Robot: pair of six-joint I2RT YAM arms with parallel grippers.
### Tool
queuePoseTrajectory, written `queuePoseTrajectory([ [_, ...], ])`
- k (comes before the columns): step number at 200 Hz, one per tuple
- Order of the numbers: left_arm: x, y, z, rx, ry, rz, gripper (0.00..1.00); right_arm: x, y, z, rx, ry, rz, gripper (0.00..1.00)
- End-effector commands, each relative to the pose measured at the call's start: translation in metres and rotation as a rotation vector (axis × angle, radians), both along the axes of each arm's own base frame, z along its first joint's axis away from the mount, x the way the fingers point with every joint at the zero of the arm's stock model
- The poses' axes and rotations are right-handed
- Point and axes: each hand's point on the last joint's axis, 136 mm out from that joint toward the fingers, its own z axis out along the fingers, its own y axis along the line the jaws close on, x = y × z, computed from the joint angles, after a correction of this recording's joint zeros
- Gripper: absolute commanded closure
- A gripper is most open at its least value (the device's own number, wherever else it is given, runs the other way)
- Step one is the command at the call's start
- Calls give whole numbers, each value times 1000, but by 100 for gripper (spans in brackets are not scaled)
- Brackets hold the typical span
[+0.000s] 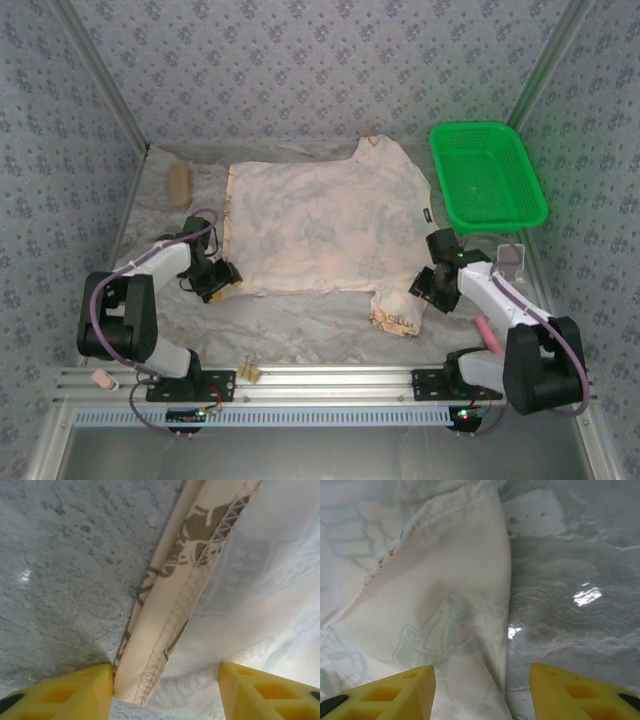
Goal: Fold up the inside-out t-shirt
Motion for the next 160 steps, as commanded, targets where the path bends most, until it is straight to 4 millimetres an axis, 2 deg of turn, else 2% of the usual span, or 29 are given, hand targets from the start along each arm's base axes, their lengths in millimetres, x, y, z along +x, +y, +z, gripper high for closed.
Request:
queuePoseTrajectory([
  [1, -26, -21, 0, -83, 90, -35, 45, 22, 7, 9, 22, -53, -12, 47],
  [11, -36, -33, 6, -110, 105, -81, 44, 32, 0, 18, -35, -74, -17, 46],
  [25, -53, -38, 18, -83, 129, -165, 40, 45, -14, 34, -132, -103, -43, 43],
  [44, -64, -18, 40, 41, 118, -220, 36, 69, -22, 54, -204, -163, -78, 40],
  [56, -57, 7, 62, 192, 63, -217, 35, 91, -17, 59, -200, -207, -82, 37],
  [61, -51, 12, 74, 224, 24, -216, 34, 98, -15, 59, -202, -212, -91, 36],
  [77, -24, 15, 104, 269, -116, -213, 33, 128, -3, 56, -198, -233, -101, 35],
  [89, 0, 9, 112, 277, -216, -225, 32, 152, 9, 51, -186, -254, -108, 35],
  [99, 19, -6, 109, 217, -284, -252, 31, 177, 22, 44, -167, -274, -107, 35],
  [102, 25, -12, 107, 195, -300, -255, 30, 179, 23, 40, -168, -268, -105, 35],
  [105, 29, -16, 105, 178, -313, -254, 30, 197, 32, 47, -156, -303, -102, 35],
  [127, 61, -37, 82, 102, -365, -241, 30, 237, 52, 35, -124, -320, -103, 37],
  [138, 67, -41, 66, 106, -355, -258, 30, 256, 58, 25, -89, -322, -116, 37],
  [160, 60, -44, 38, 148, -284, -337, 31, 283, 75, 4, -32, -314, -97, 39],
])
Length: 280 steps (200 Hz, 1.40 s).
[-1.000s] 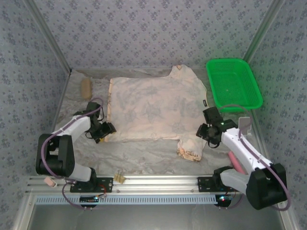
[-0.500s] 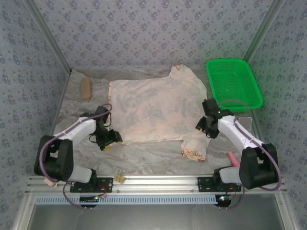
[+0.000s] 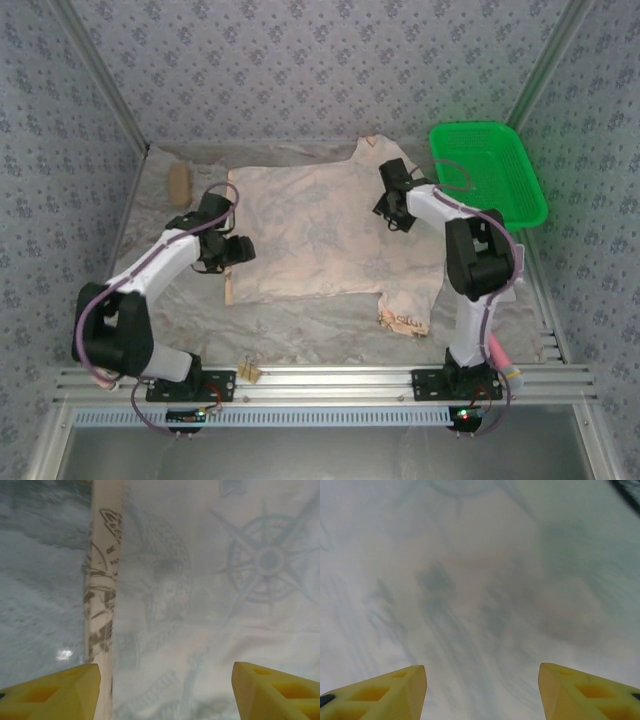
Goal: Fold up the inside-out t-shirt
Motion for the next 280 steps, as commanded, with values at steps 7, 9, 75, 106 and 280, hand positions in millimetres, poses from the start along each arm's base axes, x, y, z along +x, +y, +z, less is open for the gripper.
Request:
queuePoseTrajectory([
  [7, 2, -15, -21, 20, 2, -113, 31, 39, 20, -17, 77, -23, 3, 39],
  [9, 0, -16, -22, 21, 8, -122, 31, 41, 22, -18, 81, -23, 10, 39],
  [75, -75, -85, -57, -142, 224, -296, 32, 77, 84, -51, 192, 21, 173, 41],
  [106, -106, -140, -62, -187, 295, -421, 32, 79, 105, -51, 190, 26, 226, 41],
  [280, -149, -308, 93, -526, 139, -1060, 26, 78, 190, 15, 473, -12, 659, 41],
])
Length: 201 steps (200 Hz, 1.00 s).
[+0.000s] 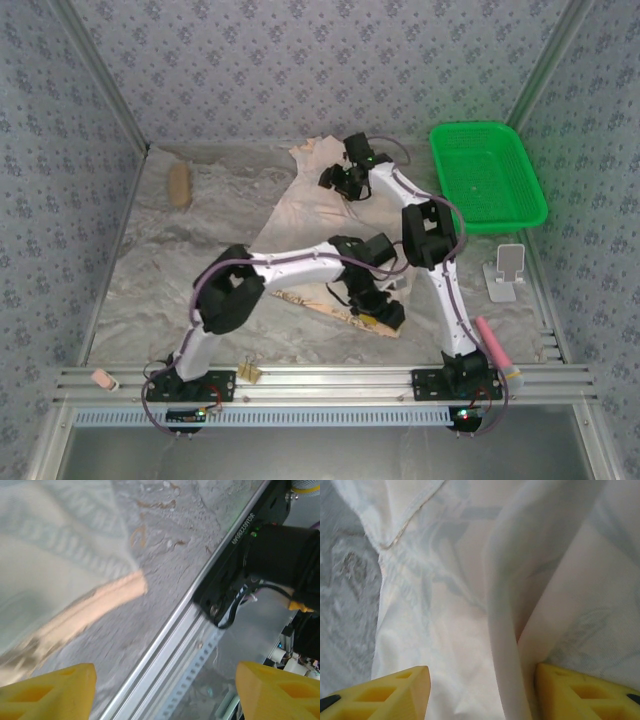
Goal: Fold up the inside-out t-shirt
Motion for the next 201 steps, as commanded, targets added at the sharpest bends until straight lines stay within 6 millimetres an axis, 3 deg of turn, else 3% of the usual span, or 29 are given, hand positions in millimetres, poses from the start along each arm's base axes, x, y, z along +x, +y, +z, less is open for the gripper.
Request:
queuePoseTrajectory([
  [1, 35, 43, 73, -156, -174, 30, 27, -19, 16, 19, 52, 20, 172, 41],
  [14, 91, 83, 58, -96, -244, 235, 27, -20, 1, 31, -11, 7, 151, 40],
  [31, 154, 146, 29, 55, -392, 472, 28, -15, -38, 48, -92, -28, 38, 39],
  [51, 195, 201, -4, 226, -520, 615, 28, -15, -93, 56, -189, -43, -134, 39],
  [72, 208, 209, -32, 313, -531, 592, 28, -23, -137, 52, -267, -43, -259, 39],
  [90, 211, 203, -52, 305, -508, 607, 28, -29, -154, 37, -267, -16, -302, 40],
  [126, 192, 215, -77, 350, -459, 638, 30, -32, -162, 10, -294, 32, -310, 45],
  [160, 131, 228, -109, 422, -320, 595, 30, -19, -164, -12, -350, 43, -321, 75],
  [201, 58, 229, -121, 488, -234, 541, 30, 6, -159, -25, -362, 40, -332, 89],
])
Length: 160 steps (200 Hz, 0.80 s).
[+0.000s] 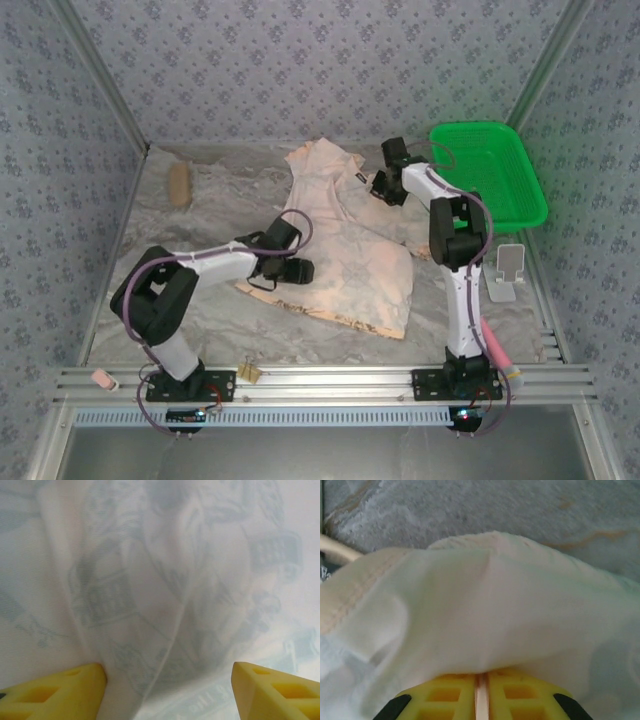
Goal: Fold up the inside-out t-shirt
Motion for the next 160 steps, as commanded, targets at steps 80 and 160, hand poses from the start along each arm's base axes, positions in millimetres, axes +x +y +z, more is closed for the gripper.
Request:
queuePoseTrajectory([
  [80, -131, -7, -32, 98, 400, -15, 28, 97, 4, 11, 16, -170, -93, 86],
  [160, -97, -47, 73, -92, 32, -275, 27, 79, 23, 133, 119, -303, 49, 55],
])
